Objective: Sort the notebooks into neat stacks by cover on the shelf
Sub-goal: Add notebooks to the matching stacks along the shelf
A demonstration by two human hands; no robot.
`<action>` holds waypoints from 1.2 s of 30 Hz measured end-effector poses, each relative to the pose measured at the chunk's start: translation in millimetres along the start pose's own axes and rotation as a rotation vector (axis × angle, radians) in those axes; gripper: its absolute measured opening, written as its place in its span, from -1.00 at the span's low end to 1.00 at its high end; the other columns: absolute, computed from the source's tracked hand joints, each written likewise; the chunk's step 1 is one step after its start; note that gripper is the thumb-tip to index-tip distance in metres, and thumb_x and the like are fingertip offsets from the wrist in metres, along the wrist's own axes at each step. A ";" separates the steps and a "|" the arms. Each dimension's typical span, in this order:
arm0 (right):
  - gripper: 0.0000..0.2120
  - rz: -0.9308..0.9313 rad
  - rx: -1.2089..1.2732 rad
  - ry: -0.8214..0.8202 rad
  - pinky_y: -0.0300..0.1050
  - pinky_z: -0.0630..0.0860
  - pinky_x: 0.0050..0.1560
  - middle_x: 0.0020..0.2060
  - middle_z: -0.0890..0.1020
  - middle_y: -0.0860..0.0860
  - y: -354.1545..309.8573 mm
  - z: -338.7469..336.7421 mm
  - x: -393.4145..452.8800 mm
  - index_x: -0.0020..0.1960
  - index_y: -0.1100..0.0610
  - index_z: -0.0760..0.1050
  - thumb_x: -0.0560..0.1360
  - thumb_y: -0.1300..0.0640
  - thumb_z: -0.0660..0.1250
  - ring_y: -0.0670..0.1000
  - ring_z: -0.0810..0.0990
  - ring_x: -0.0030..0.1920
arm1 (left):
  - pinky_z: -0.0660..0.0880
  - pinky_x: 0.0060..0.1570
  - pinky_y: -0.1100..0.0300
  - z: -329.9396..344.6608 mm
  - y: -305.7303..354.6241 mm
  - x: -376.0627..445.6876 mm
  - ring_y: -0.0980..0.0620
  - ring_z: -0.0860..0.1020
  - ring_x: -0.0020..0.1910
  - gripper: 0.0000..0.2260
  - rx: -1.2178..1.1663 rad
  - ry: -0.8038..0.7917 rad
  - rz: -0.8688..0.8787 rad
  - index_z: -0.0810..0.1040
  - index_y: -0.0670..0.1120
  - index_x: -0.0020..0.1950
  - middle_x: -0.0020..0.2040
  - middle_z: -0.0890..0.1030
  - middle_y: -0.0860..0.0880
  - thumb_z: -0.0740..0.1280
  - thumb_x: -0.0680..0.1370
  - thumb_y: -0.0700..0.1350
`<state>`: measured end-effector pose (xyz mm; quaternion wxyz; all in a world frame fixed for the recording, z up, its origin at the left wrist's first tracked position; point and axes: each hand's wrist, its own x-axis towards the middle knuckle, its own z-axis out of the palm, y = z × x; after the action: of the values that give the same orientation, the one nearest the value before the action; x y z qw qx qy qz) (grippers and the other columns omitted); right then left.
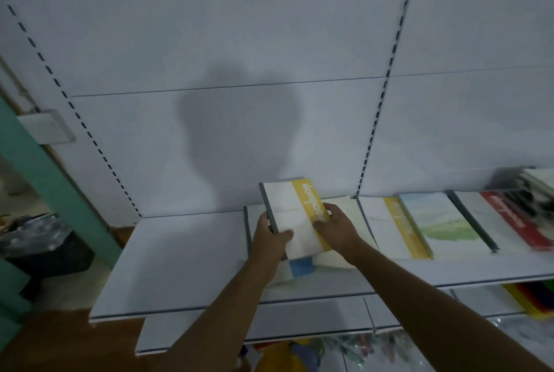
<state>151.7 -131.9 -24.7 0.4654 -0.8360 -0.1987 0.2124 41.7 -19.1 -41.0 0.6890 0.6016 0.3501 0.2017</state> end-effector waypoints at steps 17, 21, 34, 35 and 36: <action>-0.55 0.114 -0.185 0.259 -0.08 0.45 -0.02 0.13 0.56 0.19 124.4 -162.7 29.0 0.32 0.21 0.37 0.46 0.14 0.33 0.21 0.55 0.08 | 0.55 0.02 0.11 205.6 -27.2 9.0 -0.05 0.62 0.03 -0.66 0.300 -0.131 -0.019 0.55 -0.13 0.18 0.09 0.66 -0.08 0.37 0.41 -0.28; -0.49 0.168 -0.354 0.207 0.02 0.54 0.03 0.09 0.51 0.20 148.2 -176.9 41.3 0.26 0.24 0.42 0.39 0.03 0.40 0.20 0.55 0.03 | 0.51 0.01 0.16 229.2 -35.0 5.9 -0.06 0.57 0.08 -0.52 0.400 -0.145 -0.037 0.39 -0.15 0.36 0.21 0.58 -0.13 0.38 0.45 -0.20; -0.50 0.221 -0.616 0.198 0.05 0.48 -0.02 0.11 0.38 0.18 160.5 -165.6 68.4 0.18 0.25 0.42 0.44 -0.09 0.39 0.23 0.52 0.05 | 0.38 0.25 0.25 243.0 -30.8 -5.8 -0.02 0.46 0.28 -0.62 0.565 -0.104 0.068 0.45 -0.12 0.34 0.32 0.49 -0.10 0.31 0.53 -0.12; -0.51 0.230 -0.644 0.193 0.06 0.48 -0.02 0.10 0.38 0.18 158.6 -163.9 69.4 0.17 0.25 0.42 0.43 -0.08 0.39 0.23 0.52 0.06 | 0.40 0.19 0.27 238.9 -28.5 -5.0 -0.01 0.49 0.24 -0.66 0.550 -0.090 0.073 0.48 -0.12 0.29 0.28 0.52 -0.10 0.30 0.52 -0.13; -0.52 0.239 -0.670 0.193 0.06 0.48 -0.02 0.10 0.38 0.17 156.0 -161.9 69.9 0.16 0.25 0.42 0.42 -0.06 0.40 0.24 0.52 0.06 | 0.42 0.15 0.27 234.1 -26.3 -3.7 -0.01 0.51 0.20 -0.71 0.533 -0.084 0.082 0.52 -0.12 0.24 0.23 0.54 -0.10 0.30 0.52 -0.14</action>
<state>318.3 -283.3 -93.9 0.1545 -0.9754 -0.1135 0.1087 205.2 -187.8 -58.3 0.5116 0.7832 0.3374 0.1048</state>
